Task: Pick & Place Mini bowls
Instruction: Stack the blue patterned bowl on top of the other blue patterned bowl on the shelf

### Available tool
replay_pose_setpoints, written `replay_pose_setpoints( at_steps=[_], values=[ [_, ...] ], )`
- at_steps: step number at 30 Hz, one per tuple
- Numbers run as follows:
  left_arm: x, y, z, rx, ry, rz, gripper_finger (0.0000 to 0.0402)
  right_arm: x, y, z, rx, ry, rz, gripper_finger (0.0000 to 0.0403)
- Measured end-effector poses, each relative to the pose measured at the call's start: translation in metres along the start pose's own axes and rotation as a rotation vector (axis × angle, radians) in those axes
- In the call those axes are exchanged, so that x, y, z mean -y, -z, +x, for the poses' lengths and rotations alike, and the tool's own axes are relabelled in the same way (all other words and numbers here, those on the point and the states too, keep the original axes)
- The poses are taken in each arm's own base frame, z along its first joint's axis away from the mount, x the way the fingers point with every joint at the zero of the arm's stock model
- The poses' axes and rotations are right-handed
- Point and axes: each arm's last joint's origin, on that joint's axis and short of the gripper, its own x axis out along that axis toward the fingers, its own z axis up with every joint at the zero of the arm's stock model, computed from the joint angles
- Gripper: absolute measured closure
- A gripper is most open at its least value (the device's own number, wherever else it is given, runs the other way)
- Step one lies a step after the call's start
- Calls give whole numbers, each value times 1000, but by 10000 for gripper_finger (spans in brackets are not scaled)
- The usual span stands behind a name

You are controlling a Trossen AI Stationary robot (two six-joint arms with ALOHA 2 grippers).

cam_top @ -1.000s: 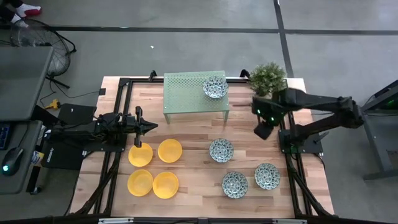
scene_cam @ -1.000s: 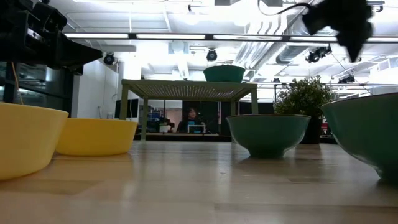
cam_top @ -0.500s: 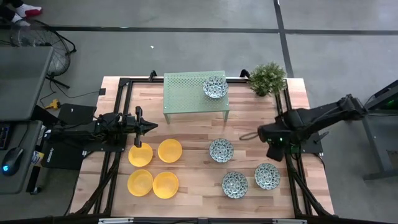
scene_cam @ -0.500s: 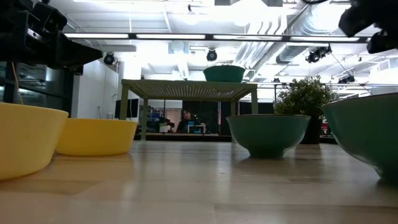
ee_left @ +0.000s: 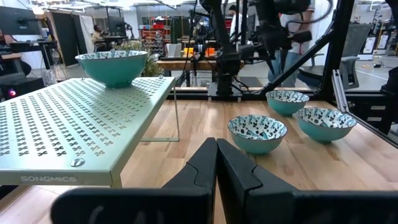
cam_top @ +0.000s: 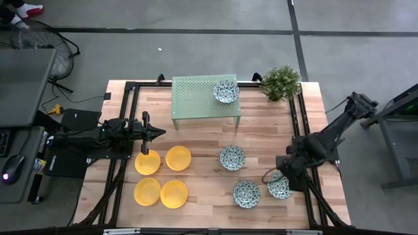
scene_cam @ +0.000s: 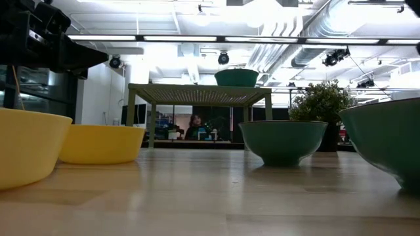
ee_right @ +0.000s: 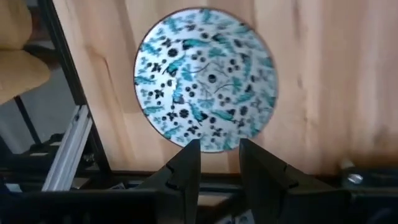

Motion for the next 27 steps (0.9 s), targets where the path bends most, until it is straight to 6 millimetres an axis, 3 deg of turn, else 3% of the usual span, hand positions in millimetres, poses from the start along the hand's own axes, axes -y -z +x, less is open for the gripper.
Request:
replay_pose_setpoints(
  at_steps=[9, 20, 27],
  values=[
    [0, 0, 0, 0, 0, 0, 395, -26, 7, 29, -9, 18, -138, 297],
    [0, 0, 0, 0, 0, 0, 395, -49, -6, 63, -24, -8, -161, 187],
    [0, 0, 0, 0, 0, 0, 395, -55, -15, 80, -14, 50, -145, 180]
  ],
)
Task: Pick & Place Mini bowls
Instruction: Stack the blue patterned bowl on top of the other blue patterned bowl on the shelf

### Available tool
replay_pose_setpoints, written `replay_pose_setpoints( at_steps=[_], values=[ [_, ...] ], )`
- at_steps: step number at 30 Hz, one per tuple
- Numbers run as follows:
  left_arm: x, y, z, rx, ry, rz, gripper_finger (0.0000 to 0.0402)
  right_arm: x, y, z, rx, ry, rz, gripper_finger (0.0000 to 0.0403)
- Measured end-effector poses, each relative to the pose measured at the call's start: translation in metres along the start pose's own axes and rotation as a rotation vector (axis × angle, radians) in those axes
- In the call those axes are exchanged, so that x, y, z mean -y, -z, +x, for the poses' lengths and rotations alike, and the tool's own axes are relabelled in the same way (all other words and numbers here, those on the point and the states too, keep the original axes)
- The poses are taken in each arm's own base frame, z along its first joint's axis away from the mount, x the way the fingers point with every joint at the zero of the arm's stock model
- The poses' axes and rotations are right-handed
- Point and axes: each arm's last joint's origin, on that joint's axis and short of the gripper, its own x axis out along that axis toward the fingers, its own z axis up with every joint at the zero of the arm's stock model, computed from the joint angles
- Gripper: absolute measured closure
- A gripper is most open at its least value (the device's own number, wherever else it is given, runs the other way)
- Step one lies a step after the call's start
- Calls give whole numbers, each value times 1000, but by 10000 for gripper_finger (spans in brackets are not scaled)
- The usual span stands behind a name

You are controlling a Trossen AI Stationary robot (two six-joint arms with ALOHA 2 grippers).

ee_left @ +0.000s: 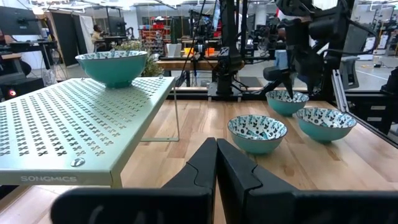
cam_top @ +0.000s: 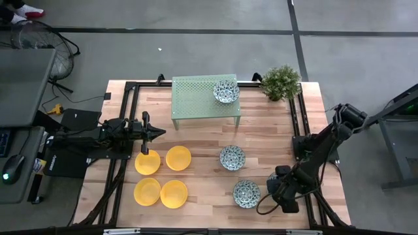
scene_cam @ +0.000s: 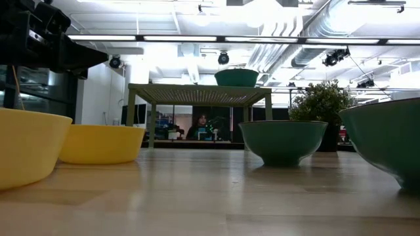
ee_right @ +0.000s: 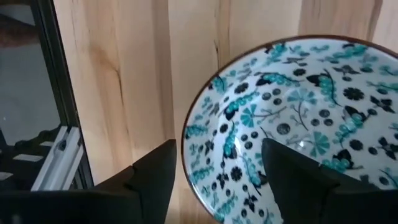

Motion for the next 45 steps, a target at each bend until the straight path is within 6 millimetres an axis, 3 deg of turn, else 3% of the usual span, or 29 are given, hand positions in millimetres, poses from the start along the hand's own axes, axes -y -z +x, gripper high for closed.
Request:
replay_pose_setpoints(
  at_steps=[31, 45],
  values=[
    [0, 0, 0, 0, 1, 0, 395, -5, -10, 16, 78, 38, 55, 246],
    [0, 0, 0, 0, 1, 0, 395, -5, -10, 16, 76, 41, 98, 350]
  ],
)
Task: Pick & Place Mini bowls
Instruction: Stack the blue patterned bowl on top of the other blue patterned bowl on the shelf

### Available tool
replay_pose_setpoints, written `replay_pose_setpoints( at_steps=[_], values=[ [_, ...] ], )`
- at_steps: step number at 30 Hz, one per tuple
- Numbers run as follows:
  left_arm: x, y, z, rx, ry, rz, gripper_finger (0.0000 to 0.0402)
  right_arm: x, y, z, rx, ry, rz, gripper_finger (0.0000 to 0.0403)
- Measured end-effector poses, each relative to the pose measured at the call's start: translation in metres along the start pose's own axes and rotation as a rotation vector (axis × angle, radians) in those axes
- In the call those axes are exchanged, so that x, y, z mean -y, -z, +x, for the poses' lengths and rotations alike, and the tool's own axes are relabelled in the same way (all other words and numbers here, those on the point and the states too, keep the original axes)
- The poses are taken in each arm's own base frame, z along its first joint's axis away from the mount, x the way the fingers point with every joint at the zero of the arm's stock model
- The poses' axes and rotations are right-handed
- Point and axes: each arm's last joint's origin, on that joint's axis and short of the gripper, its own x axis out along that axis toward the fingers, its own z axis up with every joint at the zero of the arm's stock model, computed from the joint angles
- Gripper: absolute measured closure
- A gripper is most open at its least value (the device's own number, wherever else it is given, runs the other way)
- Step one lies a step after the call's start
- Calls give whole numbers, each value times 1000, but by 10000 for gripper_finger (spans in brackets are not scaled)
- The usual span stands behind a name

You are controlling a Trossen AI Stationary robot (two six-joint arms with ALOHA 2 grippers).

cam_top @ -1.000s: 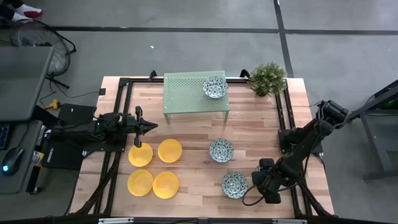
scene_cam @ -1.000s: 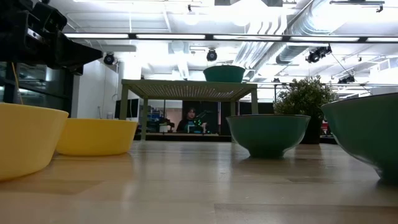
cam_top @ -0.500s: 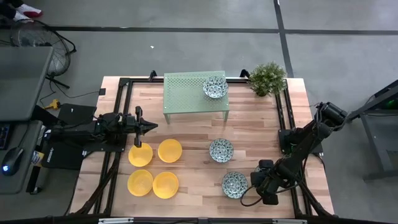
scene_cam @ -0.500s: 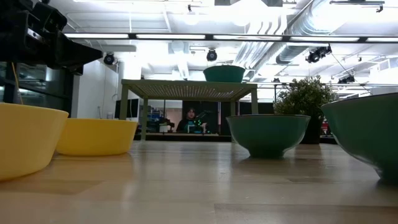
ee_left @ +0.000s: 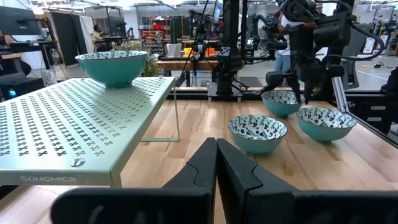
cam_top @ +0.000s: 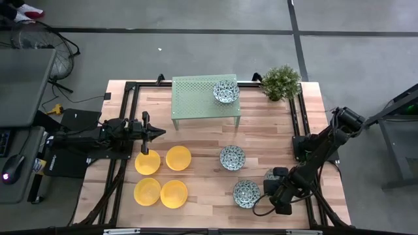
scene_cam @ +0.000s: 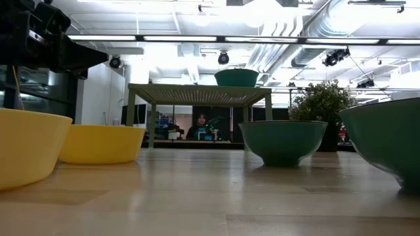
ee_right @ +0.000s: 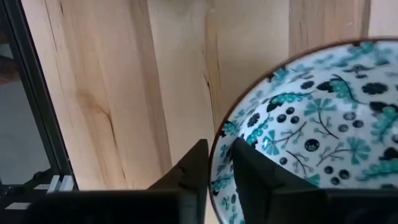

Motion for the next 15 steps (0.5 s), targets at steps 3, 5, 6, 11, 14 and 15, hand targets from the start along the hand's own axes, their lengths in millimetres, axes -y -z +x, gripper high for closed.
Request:
replay_pose_setpoints(
  at_steps=[3, 5, 6, 11, 14, 15],
  values=[
    [0, 0, 0, 0, 0, 0, 395, 0, 0, -2, -5, 1, 3, 371],
    [0, 0, 0, 0, 0, 0, 395, 0, 1, -2, -10, 1, 5, 372],
    [0, 0, 0, 0, 0, 0, 395, 0, 1, -2, -11, 0, 5, 372],
    [0, 0, 0, 0, 0, 0, 395, 0, 1, -2, -15, 0, 23, 372],
    [0, 0, 0, 0, 0, 0, 395, 1, 1, -1, -13, 3, 38, 372],
    [0, 0, 0, 0, 0, 0, 395, 1, 1, -2, -12, 2, 43, 372]
  ],
)
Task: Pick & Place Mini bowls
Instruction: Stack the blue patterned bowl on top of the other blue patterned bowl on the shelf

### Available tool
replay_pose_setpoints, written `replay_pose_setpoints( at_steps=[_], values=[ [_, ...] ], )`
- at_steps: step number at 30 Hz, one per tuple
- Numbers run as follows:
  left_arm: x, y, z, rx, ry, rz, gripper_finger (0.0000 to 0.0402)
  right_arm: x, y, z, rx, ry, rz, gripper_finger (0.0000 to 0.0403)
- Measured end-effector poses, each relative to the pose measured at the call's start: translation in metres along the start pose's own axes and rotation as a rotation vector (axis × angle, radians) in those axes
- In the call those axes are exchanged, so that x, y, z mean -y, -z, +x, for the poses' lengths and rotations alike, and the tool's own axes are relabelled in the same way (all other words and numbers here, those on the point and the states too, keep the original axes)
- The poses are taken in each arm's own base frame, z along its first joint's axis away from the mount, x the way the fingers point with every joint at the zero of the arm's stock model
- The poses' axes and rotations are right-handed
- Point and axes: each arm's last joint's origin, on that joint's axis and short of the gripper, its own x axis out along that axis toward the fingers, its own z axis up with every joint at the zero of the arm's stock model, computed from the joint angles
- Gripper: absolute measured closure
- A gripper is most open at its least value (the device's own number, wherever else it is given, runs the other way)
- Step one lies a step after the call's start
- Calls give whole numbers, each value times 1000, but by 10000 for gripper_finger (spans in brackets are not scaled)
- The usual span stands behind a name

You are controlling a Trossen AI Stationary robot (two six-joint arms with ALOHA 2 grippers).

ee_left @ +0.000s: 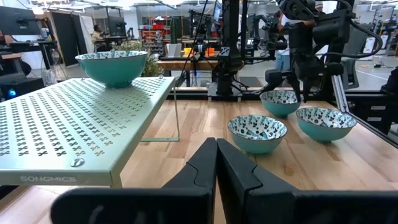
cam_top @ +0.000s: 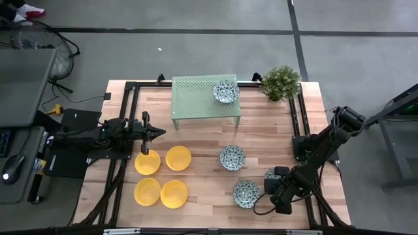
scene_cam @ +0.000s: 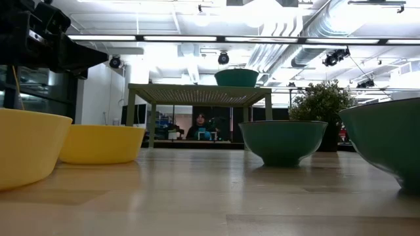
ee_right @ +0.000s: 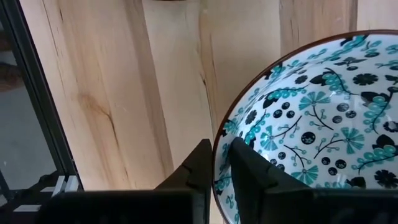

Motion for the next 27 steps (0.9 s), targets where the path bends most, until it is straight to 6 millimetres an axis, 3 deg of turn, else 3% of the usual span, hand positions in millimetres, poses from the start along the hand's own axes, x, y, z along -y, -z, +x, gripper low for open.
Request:
replay_pose_setpoints(
  at_steps=[19, 27],
  values=[
    [0, 0, 0, 0, 0, 0, 395, -1, -2, -28, 12, 169, -45, 402],
    [0, 0, 0, 0, 0, 0, 395, 0, -1, -29, 21, 164, -44, 402]
  ],
)
